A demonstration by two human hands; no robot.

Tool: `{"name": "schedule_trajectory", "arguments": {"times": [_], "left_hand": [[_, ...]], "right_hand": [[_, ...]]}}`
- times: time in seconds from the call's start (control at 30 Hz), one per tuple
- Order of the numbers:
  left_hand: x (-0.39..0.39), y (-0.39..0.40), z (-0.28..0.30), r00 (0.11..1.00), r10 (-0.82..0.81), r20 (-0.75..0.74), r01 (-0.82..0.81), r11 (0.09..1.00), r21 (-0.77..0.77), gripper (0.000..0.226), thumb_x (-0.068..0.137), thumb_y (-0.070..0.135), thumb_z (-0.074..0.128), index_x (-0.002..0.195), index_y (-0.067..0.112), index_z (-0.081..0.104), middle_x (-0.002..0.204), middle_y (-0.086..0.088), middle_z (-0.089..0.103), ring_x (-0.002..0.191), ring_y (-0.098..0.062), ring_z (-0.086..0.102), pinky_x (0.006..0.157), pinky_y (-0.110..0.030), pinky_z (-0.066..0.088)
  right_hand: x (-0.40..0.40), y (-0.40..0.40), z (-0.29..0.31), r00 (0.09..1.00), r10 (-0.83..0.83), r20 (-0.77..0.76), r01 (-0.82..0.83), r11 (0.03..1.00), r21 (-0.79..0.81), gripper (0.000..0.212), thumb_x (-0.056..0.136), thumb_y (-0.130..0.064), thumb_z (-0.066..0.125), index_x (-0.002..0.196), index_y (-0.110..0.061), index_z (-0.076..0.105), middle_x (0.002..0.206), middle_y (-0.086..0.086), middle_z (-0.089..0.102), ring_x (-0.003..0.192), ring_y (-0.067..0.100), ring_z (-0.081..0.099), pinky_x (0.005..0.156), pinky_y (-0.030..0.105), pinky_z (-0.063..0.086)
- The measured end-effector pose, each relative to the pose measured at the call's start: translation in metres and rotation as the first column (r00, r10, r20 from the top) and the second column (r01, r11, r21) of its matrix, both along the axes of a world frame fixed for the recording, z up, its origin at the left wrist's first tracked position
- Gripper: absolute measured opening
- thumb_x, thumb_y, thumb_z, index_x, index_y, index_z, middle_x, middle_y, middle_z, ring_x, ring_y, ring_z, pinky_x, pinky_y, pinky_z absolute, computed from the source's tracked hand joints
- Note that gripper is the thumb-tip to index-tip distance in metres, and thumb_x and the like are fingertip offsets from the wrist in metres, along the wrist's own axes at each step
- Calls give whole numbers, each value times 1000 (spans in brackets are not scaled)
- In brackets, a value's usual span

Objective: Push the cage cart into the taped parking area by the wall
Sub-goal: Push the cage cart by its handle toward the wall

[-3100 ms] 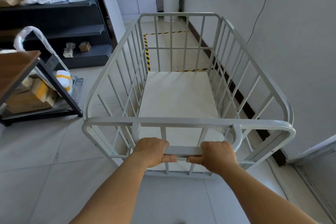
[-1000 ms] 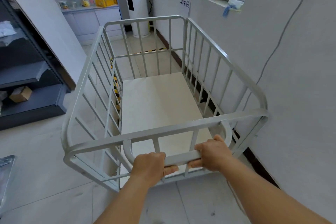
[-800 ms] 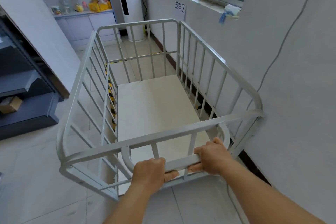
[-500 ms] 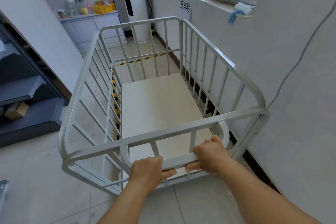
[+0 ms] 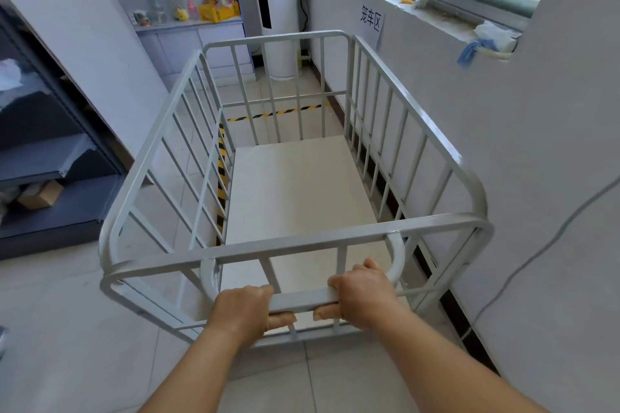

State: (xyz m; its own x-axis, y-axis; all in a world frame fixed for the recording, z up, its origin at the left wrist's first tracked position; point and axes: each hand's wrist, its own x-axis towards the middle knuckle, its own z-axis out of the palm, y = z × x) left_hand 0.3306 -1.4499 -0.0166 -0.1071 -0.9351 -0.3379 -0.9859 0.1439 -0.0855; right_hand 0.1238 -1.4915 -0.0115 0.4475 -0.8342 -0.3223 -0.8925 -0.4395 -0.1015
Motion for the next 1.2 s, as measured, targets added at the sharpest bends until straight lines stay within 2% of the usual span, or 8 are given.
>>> {"name": "schedule_trajectory", "arguments": {"times": [0.13, 0.3, 0.47, 0.73, 0.9, 1.03, 1.2], "left_hand": [[3, -31, 0, 1000, 3, 12, -3, 1000, -9, 61, 83, 75, 37, 107, 21, 52, 105, 2, 65, 93, -21, 63, 66, -29, 36], [9, -72, 0, 1000, 0, 2, 0, 1000, -18, 59, 83, 74, 37, 107, 22, 52, 104, 4, 66, 92, -20, 63, 65, -29, 36], [21, -125, -1, 1000, -5, 3, 5, 1000, -22, 61, 83, 75, 37, 108, 21, 53, 105, 2, 66, 94, -22, 63, 66, -30, 36], [61, -211, 2, 1000, -14, -23, 13, 1000, -25, 62, 83, 75, 37, 108, 21, 53, 104, 1, 65, 94, -22, 62, 66, -29, 36], [89, -258, 0, 999, -17, -27, 16, 999, -28, 61, 83, 75, 37, 108, 21, 53, 104, 1, 65, 93, -22, 62, 66, -29, 37], [105, -289, 2, 999, -30, -15, 29, 999, -32, 59, 84, 74, 38, 109, 22, 53, 105, 1, 65, 94, -21, 62, 66, -29, 37], [118, -323, 3, 1000, -21, 8, 21, 1000, -20, 59, 84, 73, 38, 108, 21, 53, 104, 2, 65, 94, -20, 62, 66, -29, 36]], "right_hand": [[3, -32, 1, 1000, 5, -1, -5, 1000, -1, 45, 85, -66, 51, 98, -25, 59, 85, -2, 57, 86, 19, 46, 95, 36, 31], [11, -74, 6, 1000, -8, -12, 8, 999, 47, 57, 78, -74, 48, 99, -23, 59, 85, -3, 55, 90, 19, 49, 96, 38, 27], [23, -123, 12, 999, -50, 3, 50, 996, 79, 59, 77, -73, 50, 106, -22, 60, 88, -3, 51, 89, 15, 35, 104, 39, 24], [64, -205, 12, 995, -101, 17, 99, 992, 83, 59, 74, -77, 50, 102, -26, 60, 87, -4, 53, 90, 17, 35, 85, 33, 24], [91, -250, 7, 994, -109, 18, 107, 992, 62, 54, 70, -81, 48, 89, -31, 53, 83, -6, 53, 90, 18, 39, 86, 34, 27], [108, -281, 5, 996, -94, 13, 93, 995, 39, 56, 73, -79, 47, 95, -29, 58, 83, -5, 56, 89, 17, 43, 87, 34, 26], [120, -316, 2, 997, -71, 23, 71, 997, 5, 54, 75, -79, 46, 94, -29, 57, 81, -6, 55, 87, 16, 44, 88, 34, 26]]}}
